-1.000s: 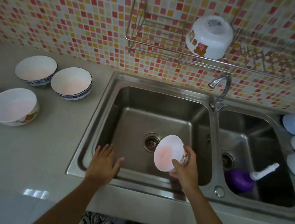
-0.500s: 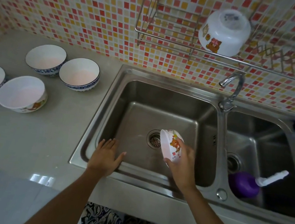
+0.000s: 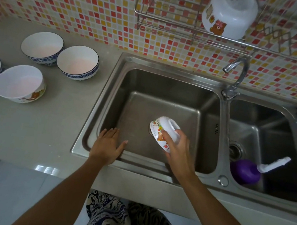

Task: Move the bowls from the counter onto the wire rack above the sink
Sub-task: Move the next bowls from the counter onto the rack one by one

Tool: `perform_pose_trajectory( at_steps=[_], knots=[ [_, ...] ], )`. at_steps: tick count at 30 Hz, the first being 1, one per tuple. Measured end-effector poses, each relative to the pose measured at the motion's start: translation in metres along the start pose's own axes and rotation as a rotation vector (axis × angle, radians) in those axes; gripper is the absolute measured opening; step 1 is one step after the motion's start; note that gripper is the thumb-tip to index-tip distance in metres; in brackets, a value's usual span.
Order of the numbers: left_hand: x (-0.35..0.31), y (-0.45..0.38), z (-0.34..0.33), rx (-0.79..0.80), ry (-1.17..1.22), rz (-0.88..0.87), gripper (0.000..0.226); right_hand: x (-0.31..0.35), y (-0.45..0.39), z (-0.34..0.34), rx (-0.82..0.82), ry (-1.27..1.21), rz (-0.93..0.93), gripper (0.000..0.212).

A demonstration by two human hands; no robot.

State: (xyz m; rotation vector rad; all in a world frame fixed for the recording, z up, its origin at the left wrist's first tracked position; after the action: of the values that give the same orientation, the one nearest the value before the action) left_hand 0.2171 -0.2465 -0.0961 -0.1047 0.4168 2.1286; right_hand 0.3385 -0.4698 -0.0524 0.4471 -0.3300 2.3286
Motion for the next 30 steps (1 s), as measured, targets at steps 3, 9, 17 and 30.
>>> perform_pose_trajectory(
  at_steps=[3,9,17,30],
  knots=[
    [0.001,0.000,-0.001,0.001,0.007,-0.005,0.088,0.000,0.007,0.000,-0.001,0.016,0.010,0.082],
    [-0.001,0.005,0.002,0.013,0.044,0.003,0.073,-0.010,0.006,0.014,-0.185,-0.234,-0.224,0.076],
    [-0.015,0.017,0.022,0.022,0.200,-0.056,0.073,-0.029,-0.007,0.072,-0.269,-1.578,-0.833,0.045],
    [-0.136,-0.070,0.273,-0.737,0.167,-0.430,0.057,0.036,-0.075,0.219,-0.123,-1.959,-0.326,0.093]
  ],
)
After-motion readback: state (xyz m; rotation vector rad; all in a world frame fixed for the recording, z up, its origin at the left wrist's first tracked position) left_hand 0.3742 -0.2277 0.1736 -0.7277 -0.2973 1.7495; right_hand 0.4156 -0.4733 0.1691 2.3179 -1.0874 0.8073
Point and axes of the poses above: each hand's wrist, its own y-axis away from the middle knuckle, its own z-axis out of the back of the hand, x = y × z, the point moved 4 cm from there along -y, towards the middle knuckle, and after that the axes turned 7 degrees about z, right-handed, at the moved point
